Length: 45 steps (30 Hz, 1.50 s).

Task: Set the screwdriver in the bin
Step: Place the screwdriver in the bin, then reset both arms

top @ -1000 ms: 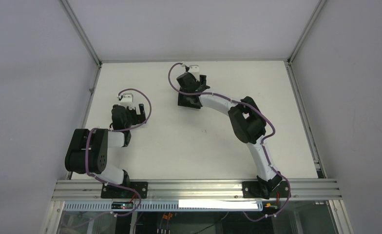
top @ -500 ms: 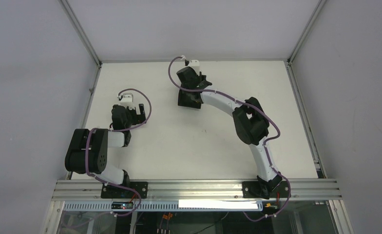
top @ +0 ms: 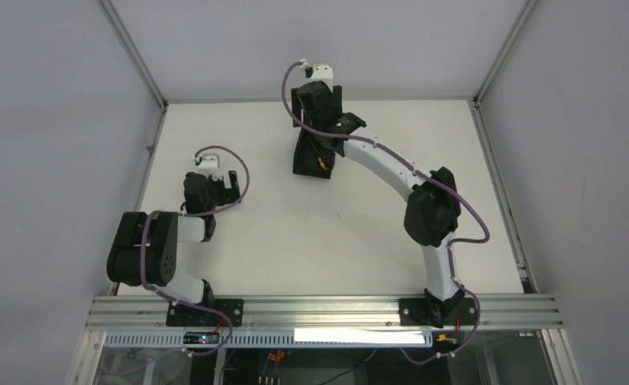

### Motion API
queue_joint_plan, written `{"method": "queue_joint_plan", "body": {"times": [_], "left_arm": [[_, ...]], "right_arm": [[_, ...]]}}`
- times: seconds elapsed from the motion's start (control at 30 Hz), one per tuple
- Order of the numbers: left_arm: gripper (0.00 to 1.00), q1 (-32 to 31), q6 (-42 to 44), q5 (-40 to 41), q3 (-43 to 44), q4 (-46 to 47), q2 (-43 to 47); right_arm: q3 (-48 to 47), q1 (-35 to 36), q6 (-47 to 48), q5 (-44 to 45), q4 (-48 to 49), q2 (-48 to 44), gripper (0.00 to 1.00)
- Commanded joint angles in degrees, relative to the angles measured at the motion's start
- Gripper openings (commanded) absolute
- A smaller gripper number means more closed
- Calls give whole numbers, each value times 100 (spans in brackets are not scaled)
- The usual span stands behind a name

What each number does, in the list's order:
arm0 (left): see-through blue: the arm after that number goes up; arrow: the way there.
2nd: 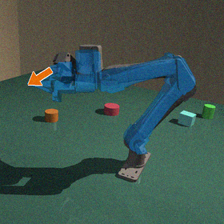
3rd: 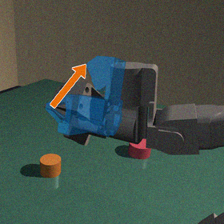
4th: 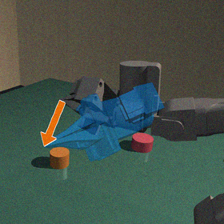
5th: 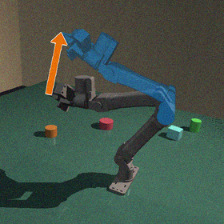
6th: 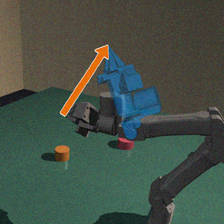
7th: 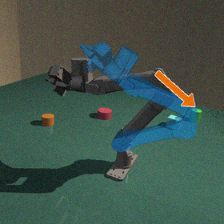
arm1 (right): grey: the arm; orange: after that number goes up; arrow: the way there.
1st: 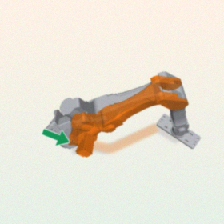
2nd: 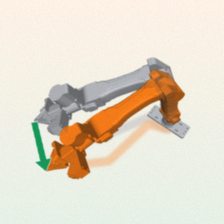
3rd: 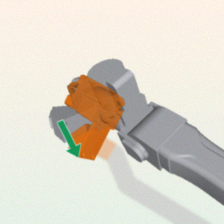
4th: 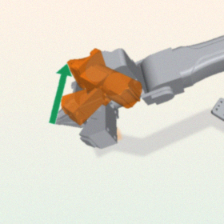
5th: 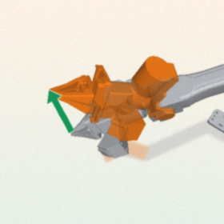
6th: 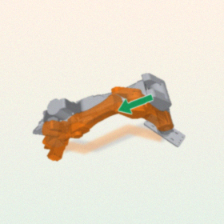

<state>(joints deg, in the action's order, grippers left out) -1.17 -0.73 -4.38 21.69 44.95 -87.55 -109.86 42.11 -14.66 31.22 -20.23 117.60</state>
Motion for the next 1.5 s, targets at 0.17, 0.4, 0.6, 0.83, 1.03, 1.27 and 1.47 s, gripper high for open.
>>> {"method": "queue_joint_plan", "body": {"times": [0.17,0.4,0.6,0.83,1.03,1.27,1.47], "left_arm": [[99,-50,-23,113,2,160,116],[99,-50,-23,117,2,163,117],[99,-50,-23,116,2,163,117],[99,-50,-23,114,2,163,121],[99,-50,-23,115,2,159,118],[99,-50,-23,114,2,162,115],[99,-50,-24,112,2,161,119]], "right_arm": [[-1225,8,812,-96,-735,-510,99],[-1751,8,1147,-21,-929,-623,99],[-1671,6,1403,52,-939,-835,99],[-1389,-133,1731,230,-935,-1046,99],[-571,-574,1787,-272,-746,-1593,99],[215,-1373,1884,-960,-746,-2238,99],[714,-2236,1772,-1684,-698,-2752,99]]}}
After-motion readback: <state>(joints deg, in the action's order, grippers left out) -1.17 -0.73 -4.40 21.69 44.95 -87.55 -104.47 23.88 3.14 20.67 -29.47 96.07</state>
